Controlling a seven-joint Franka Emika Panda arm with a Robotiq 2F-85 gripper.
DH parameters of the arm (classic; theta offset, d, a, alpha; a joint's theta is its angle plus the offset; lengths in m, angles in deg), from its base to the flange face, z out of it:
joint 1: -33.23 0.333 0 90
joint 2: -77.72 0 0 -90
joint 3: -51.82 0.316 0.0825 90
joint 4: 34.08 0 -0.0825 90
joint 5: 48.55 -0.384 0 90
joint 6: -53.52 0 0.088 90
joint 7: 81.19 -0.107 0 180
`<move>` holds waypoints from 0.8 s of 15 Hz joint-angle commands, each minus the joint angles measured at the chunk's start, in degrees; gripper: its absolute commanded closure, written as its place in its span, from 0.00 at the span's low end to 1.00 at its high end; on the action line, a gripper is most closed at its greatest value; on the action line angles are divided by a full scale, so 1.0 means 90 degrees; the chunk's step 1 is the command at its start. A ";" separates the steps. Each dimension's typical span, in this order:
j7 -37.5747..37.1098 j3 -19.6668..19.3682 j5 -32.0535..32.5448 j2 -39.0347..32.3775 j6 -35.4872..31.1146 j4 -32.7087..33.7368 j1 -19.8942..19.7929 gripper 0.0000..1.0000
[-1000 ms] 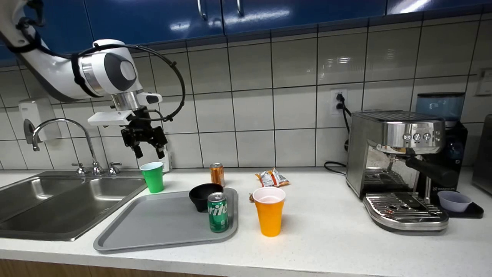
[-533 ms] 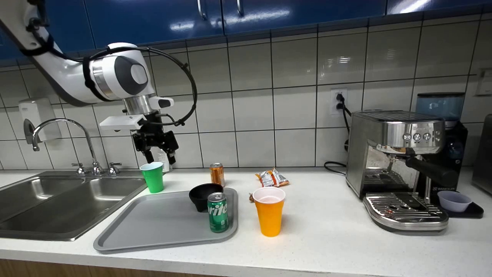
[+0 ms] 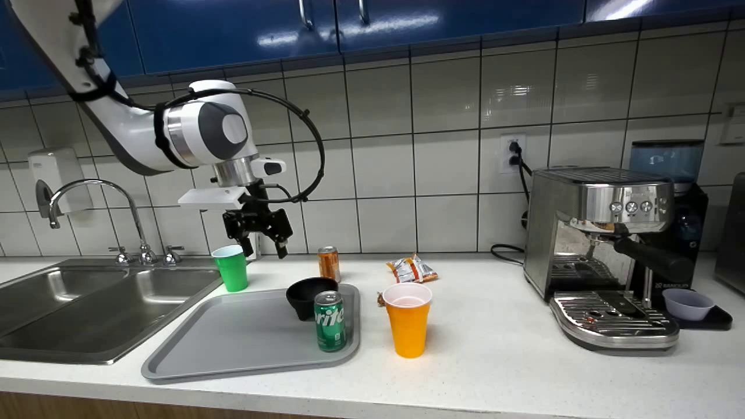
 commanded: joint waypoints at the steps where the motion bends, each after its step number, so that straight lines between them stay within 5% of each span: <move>1: 0.0557 0.0023 -0.0277 -0.0462 -0.0123 0.0325 -0.0165 0.00; 12: 0.0909 -0.0104 -0.0242 -0.1769 -0.0051 0.1417 -0.0150 0.00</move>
